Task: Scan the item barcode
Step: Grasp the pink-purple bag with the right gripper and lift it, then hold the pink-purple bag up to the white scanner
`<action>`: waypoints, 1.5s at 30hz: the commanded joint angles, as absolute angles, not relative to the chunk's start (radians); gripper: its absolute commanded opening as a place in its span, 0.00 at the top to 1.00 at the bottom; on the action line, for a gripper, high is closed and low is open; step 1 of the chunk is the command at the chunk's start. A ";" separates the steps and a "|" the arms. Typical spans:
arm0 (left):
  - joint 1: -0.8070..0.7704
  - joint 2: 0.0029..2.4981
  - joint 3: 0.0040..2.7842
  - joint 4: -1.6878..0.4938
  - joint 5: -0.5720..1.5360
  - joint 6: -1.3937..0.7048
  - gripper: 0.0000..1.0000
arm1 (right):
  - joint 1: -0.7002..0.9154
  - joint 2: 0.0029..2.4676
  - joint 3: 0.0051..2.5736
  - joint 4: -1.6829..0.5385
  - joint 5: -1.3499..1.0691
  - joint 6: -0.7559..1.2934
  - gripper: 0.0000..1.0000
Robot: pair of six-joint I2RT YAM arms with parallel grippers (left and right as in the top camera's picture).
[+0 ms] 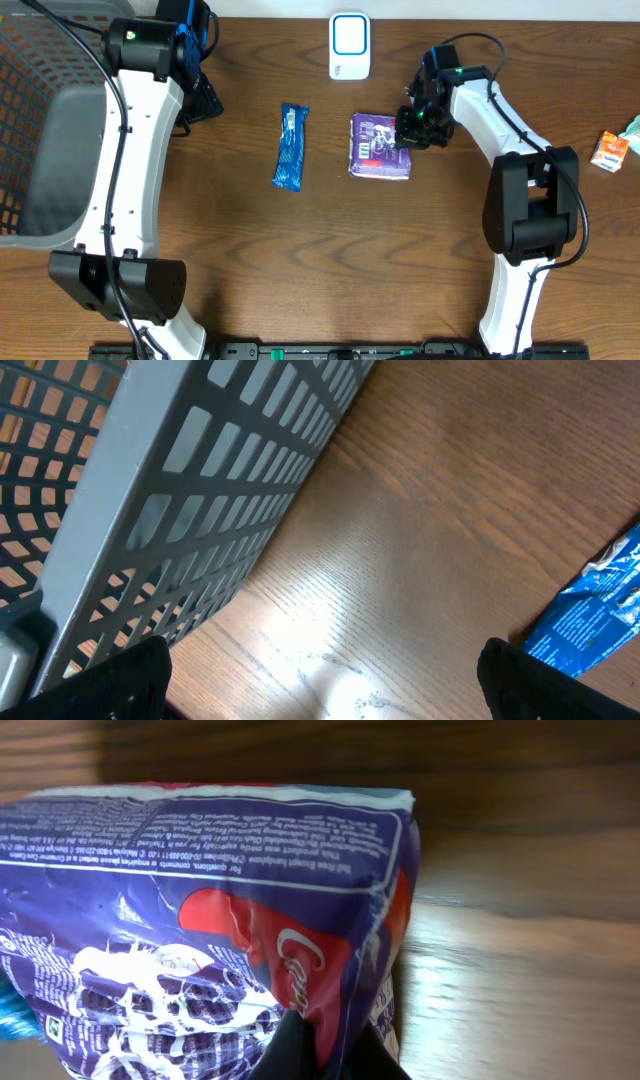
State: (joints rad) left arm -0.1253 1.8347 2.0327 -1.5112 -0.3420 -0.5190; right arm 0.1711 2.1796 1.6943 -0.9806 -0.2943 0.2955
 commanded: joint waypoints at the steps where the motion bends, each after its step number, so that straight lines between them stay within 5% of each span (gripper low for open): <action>1: -0.123 1.837 2.025 -1.514 -0.345 -0.513 0.02 | 0.181 2.090 1.766 -1.033 -0.017 0.285 0.99; 8: -0.123 1.837 2.025 -1.514 -0.345 -0.513 0.02 | 0.305 1.969 1.792 -1.092 0.614 0.284 0.99; 16: -0.123 1.837 2.025 -1.514 -0.345 -0.513 0.02 | 0.372 2.023 1.769 -1.082 0.916 0.315 0.99; 31: -0.123 1.837 2.025 -1.514 -0.345 -0.513 0.02 | 0.565 2.162 1.770 -1.049 0.770 0.389 0.97; 34: -0.123 1.837 2.025 -1.514 -0.345 -0.513 0.02 | 0.625 2.162 1.770 -1.049 0.749 0.413 0.89; 36: -0.123 1.837 2.025 -1.514 -0.345 -0.513 0.02 | 0.652 2.162 1.770 -1.050 0.725 0.426 0.75; 45: -0.123 1.837 2.025 -1.514 -0.345 -0.513 0.02 | 0.707 2.147 1.774 -1.041 0.482 0.461 0.53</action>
State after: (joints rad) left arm -0.1253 1.8347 2.0327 -1.5112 -0.3420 -0.5190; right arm 0.7109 2.1700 1.7672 -1.0359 0.5777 0.4133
